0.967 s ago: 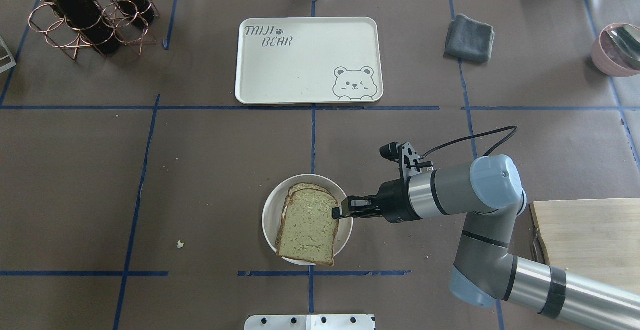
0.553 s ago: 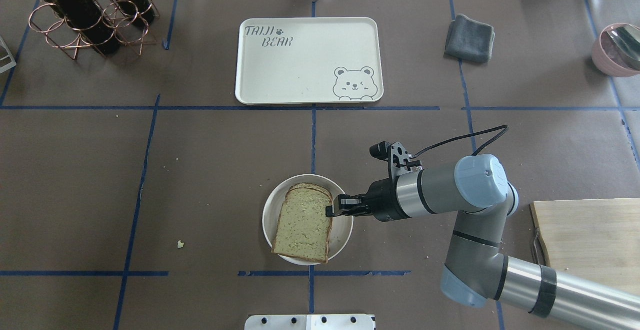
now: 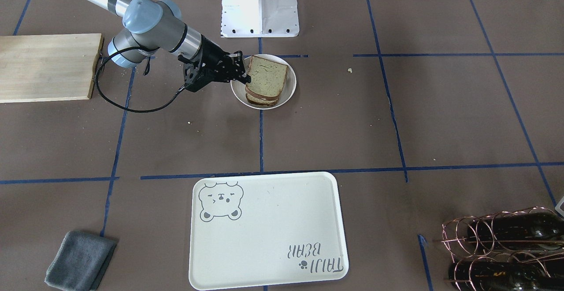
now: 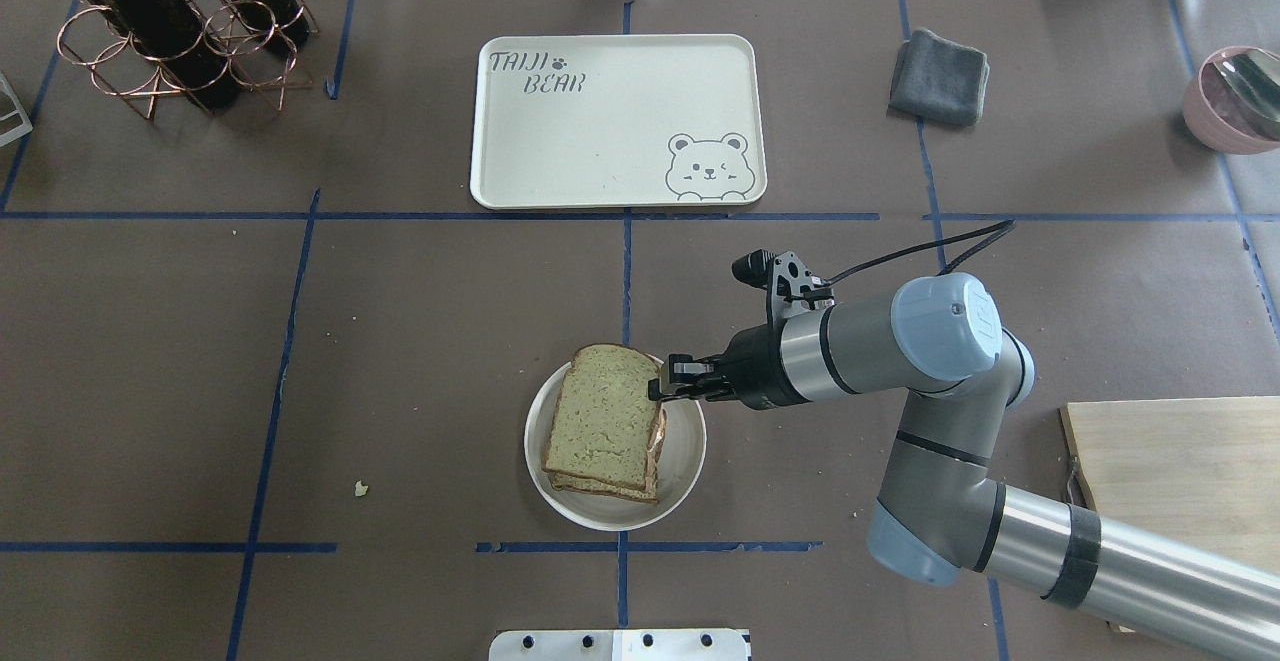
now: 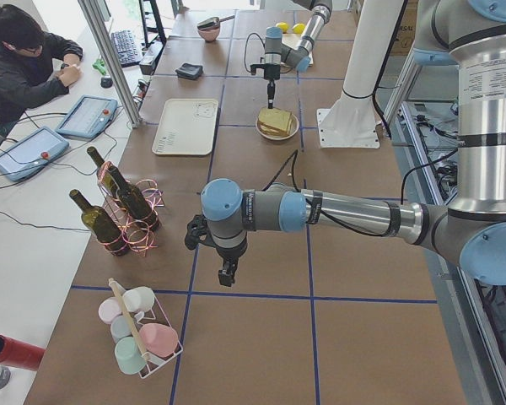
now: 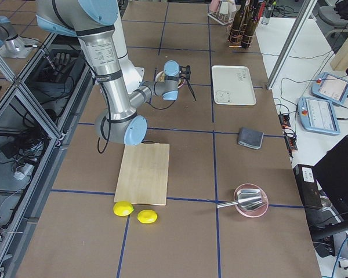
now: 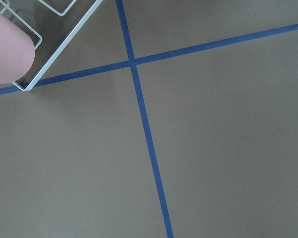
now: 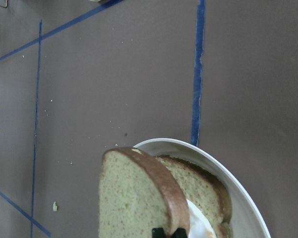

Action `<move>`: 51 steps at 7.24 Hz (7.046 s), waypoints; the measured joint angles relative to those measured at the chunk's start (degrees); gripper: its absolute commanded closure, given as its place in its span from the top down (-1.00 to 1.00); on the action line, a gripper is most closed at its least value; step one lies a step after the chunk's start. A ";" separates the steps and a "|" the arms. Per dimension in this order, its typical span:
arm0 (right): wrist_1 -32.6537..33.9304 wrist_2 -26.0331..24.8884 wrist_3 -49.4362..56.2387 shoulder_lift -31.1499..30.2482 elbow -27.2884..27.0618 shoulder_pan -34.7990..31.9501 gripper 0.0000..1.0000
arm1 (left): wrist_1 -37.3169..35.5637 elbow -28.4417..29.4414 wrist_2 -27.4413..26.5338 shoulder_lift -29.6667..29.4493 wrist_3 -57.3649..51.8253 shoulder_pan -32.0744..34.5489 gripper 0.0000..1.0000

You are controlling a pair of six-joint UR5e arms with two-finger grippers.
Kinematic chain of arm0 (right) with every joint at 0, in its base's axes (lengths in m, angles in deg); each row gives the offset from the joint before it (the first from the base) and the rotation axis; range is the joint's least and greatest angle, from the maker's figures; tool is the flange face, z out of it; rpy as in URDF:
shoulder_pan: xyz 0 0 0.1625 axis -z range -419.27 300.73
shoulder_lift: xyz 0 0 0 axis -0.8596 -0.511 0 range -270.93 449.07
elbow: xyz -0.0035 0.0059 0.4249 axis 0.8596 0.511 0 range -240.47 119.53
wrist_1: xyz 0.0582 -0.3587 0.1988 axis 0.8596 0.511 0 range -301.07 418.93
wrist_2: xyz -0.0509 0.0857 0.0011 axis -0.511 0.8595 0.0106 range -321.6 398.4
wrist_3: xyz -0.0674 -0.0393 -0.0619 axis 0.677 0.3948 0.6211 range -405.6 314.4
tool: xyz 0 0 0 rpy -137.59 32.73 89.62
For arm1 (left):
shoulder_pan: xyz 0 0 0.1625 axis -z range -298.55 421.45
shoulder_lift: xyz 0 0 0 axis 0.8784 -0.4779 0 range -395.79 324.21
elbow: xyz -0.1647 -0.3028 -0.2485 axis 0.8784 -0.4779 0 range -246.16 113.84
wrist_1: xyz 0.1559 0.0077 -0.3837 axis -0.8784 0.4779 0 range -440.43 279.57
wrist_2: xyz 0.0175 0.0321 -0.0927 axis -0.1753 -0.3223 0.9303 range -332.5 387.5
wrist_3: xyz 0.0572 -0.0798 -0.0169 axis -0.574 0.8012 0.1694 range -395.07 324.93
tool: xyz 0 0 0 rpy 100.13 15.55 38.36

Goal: Make sandwich and place on tray

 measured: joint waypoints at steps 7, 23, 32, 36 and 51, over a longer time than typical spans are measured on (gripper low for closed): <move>26.60 8.47 12.12 -3.71 -7.60 -12.85 1.00 | 0.12 -2.24 0.06 -1.77 0.39 -0.35 1.00; 50.77 21.76 91.95 -44.88 -18.55 -59.95 1.00 | 42.02 -6.76 -14.83 -17.44 77.91 -47.00 1.00; 61.77 20.98 97.70 -45.19 -21.09 -69.18 1.00 | 42.28 4.68 -28.54 -28.60 91.32 -64.94 -0.22; 61.74 21.13 97.67 -45.17 -21.09 -69.19 1.00 | 42.36 5.34 -28.55 -29.02 91.28 -65.63 -0.48; 61.49 20.80 97.05 -44.65 -20.93 -69.10 1.00 | 43.16 34.33 -11.96 -52.28 85.42 -42.08 -1.00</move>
